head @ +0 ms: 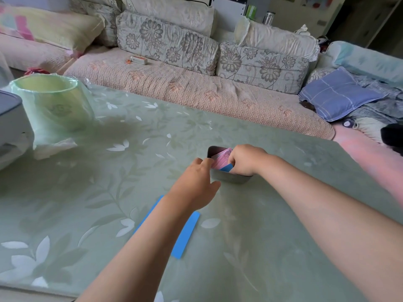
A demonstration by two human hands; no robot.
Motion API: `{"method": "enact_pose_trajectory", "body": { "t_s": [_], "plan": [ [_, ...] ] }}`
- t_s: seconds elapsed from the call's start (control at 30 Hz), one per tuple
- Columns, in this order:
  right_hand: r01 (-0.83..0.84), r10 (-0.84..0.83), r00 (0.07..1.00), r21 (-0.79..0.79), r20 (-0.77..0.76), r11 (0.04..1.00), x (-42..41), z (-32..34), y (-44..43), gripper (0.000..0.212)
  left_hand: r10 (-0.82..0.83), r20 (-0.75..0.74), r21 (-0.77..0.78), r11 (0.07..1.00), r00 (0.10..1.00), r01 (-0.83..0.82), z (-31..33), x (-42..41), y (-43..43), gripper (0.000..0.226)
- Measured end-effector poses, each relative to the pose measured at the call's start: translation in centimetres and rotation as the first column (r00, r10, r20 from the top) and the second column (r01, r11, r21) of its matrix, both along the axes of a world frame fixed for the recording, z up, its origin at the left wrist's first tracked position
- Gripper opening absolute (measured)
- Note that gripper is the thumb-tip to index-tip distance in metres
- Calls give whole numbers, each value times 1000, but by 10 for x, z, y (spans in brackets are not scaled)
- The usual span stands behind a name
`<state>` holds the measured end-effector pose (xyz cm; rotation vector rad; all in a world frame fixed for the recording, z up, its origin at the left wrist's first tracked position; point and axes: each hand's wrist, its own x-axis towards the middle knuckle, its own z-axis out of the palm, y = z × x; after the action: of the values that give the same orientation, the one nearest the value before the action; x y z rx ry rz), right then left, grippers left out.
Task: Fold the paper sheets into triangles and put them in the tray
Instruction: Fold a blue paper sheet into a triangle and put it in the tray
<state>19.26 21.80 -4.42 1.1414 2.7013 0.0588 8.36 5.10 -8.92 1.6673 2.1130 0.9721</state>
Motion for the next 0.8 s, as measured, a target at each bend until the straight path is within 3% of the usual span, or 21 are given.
{"method": "enact_pose_trajectory", "body": {
  "t_s": [0.13,0.3,0.57,0.7,0.8],
  "plan": [
    [12,-9,1000,118,-25,993,-4,-5,2,27,4,6,-1,1000,1000,-4,0,0,1,50],
    [36,-33,999,74,-39,997,-6,-6,-1,49,9,7,-6,1000,1000,-8,0,0,2,51],
    [49,-53,998,183,18,982,-6,-2,-5,38,7,26,-29,1000,1000,-6,1,-1,0,57],
    [69,-61,997,186,-49,980,1,8,-11,28,11,22,-50,999,1000,-10,2,-3,-5,63],
    [84,-64,991,173,-116,981,10,17,-23,33,7,-27,-88,996,1000,-9,5,-6,-14,61]
  ]
}}
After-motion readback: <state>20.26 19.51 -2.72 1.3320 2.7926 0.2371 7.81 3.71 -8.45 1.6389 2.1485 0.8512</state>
